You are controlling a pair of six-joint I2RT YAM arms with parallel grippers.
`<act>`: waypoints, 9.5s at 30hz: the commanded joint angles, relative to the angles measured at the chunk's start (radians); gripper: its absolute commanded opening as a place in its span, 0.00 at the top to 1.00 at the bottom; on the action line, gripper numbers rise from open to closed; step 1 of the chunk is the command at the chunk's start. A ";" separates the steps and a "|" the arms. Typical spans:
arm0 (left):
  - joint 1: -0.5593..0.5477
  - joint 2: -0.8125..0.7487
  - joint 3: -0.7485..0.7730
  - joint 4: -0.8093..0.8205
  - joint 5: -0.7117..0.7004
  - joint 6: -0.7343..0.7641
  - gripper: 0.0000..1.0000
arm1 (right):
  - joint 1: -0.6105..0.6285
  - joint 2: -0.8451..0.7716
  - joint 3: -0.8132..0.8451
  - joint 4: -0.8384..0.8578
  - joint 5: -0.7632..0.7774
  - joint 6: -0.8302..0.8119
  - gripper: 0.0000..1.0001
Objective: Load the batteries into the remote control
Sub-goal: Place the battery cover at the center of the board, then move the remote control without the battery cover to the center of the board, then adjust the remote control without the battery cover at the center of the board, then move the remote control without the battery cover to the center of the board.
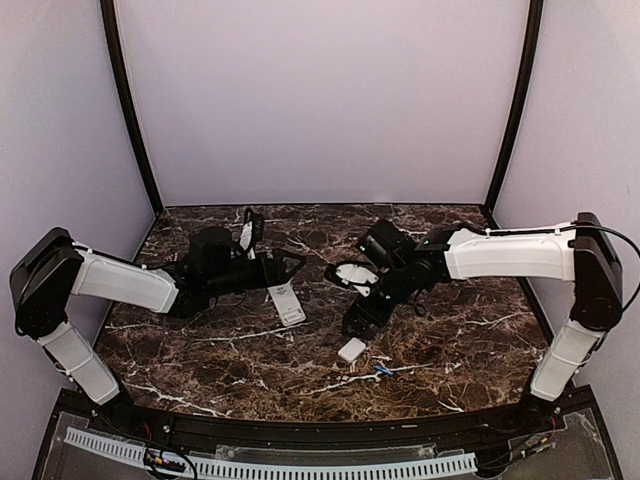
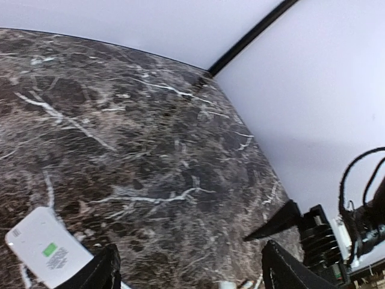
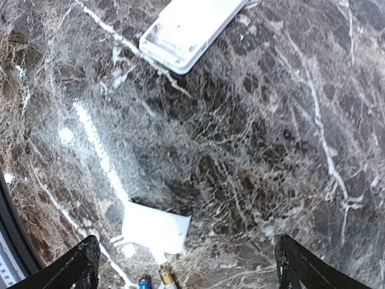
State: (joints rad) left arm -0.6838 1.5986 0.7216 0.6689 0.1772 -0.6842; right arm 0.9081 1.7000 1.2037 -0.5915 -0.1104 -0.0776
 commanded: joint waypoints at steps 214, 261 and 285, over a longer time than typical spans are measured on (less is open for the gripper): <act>-0.366 -0.167 0.135 -1.085 0.001 0.889 0.18 | 0.210 -0.253 -0.272 -0.055 -0.052 0.436 1.00; -0.365 -0.225 0.121 -1.165 0.080 0.998 0.07 | 0.242 -0.673 -0.309 0.137 0.101 0.620 1.00; -0.369 -0.019 0.228 -1.249 0.009 0.996 0.08 | -0.018 -0.395 -0.139 0.028 -0.229 0.392 1.00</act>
State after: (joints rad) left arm -1.0477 1.5570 0.9413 -0.5224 0.1810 0.3248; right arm 0.8997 1.2495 1.0206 -0.5591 -0.2817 0.3889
